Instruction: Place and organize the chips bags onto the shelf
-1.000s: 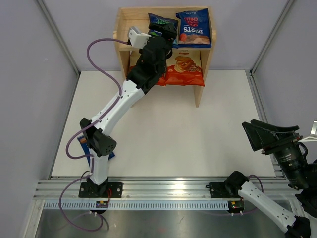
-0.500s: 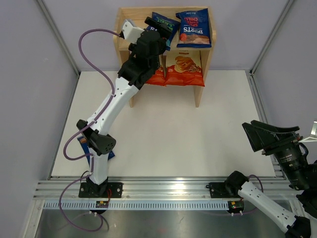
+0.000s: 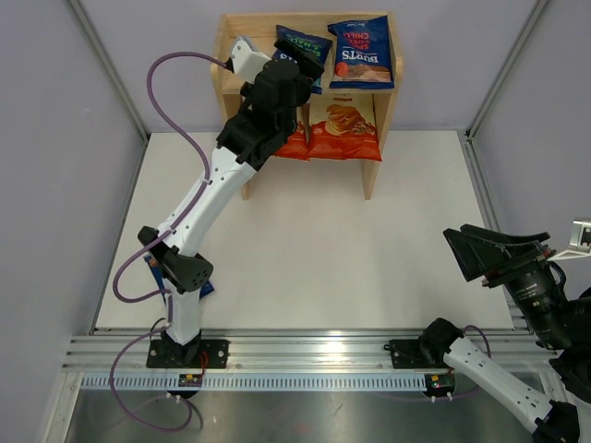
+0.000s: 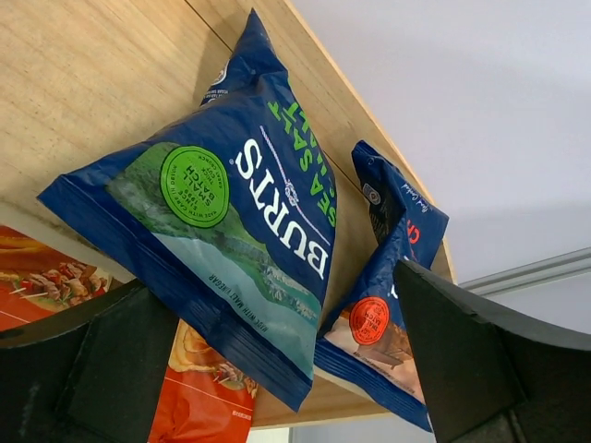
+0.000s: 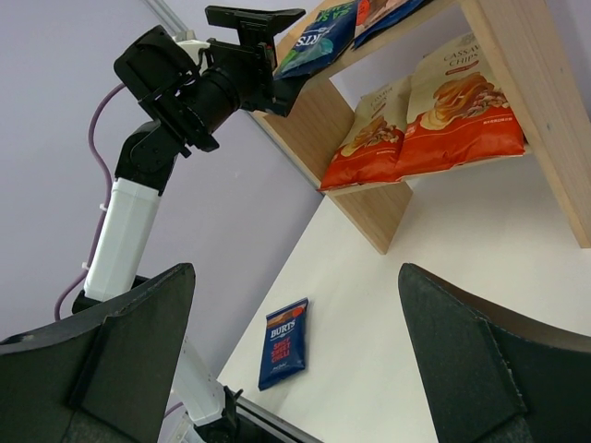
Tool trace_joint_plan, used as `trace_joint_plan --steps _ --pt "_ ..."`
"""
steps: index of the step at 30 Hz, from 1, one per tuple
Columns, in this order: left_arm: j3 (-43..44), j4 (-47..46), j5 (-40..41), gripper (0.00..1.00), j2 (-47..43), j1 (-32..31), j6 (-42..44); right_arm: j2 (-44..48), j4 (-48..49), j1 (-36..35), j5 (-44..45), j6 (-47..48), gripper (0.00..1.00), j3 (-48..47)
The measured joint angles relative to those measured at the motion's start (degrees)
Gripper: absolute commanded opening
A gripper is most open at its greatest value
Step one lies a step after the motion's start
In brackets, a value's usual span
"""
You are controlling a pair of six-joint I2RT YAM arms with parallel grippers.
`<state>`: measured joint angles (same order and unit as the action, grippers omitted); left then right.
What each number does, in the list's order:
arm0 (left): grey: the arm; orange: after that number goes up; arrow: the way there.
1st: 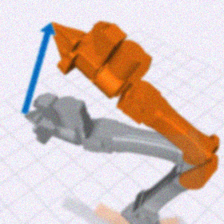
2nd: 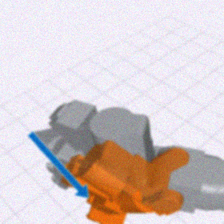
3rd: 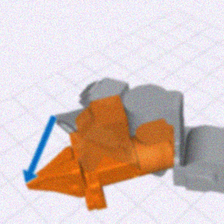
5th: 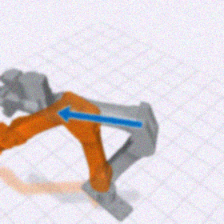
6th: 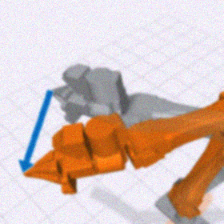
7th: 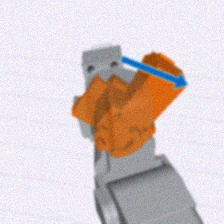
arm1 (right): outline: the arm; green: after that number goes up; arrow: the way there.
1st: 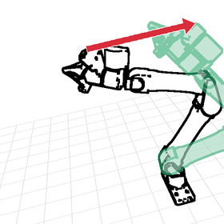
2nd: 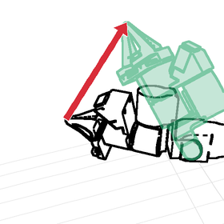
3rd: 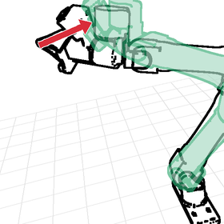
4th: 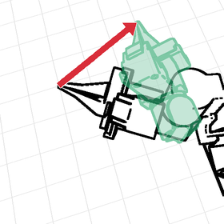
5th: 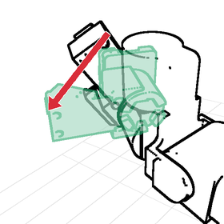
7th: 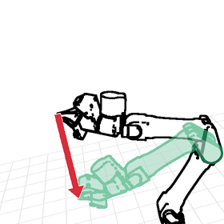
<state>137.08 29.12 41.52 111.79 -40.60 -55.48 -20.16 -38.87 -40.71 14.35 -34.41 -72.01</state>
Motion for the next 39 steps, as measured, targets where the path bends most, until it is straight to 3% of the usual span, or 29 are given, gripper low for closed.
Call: trace_joint_plan --steps 1,2,4,8,12,15,22,28,35,39 --pt "-0.07 0.2 0.02 0.91 -0.11 -0.02 -0.02 0.0 -0.02 0.0 -0.11 0.0 0.99 0.0" --pt "-0.46 0.28 0.0 0.78 -0.31 -0.02 -0.02 0.0 -0.02 0.0 -0.33 -0.04 0.99 0.0" --pt "-0.9 1.25 -0.15 0.61 -0.59 0.0 0.24 0.0 -0.02 0.0 -0.44 -0.15 1.0 0.0" --pt "-1.42 2.51 -0.61 0.47 -0.61 0.04 0.74 0.0 -0.02 0.0 -0.48 -0.35 0.99 0.0" --pt "-2.21 2.84 -1.4 0.27 -0.72 0.04 0.96 0.0 -0.02 0.0 -0.48 -0.48 1.0 0.0" --pt "-2.25 2.45 -2.19 0.2 -0.72 0.04 0.9 0.0 -0.02 0.0 -0.5 -0.63 0.99 0.0" --pt "-1.57 0.7 -4.76 0.15 0.26 0.33 0.98 0.0 -0.02 0.0 -0.5 -1.27 0.99 0.02" --pt "0.07 -1.49 -8.52 0.14 2.84 1.68 0.11 0.0 -0.07 0.0 -0.46 -1.38 1.0 0.02" --pt "-1.36 -3.58 -9.25 0.41 2.69 1.95 -0.24 0.02 -0.07 0.0 -0.46 -1.38 1.0 0.02" --pt "-0.7 -4.28 -9.97 0.73 2.4 2.1 0.17 0.02 -0.07 0.0 -0.46 -1.42 0.99 0.02"
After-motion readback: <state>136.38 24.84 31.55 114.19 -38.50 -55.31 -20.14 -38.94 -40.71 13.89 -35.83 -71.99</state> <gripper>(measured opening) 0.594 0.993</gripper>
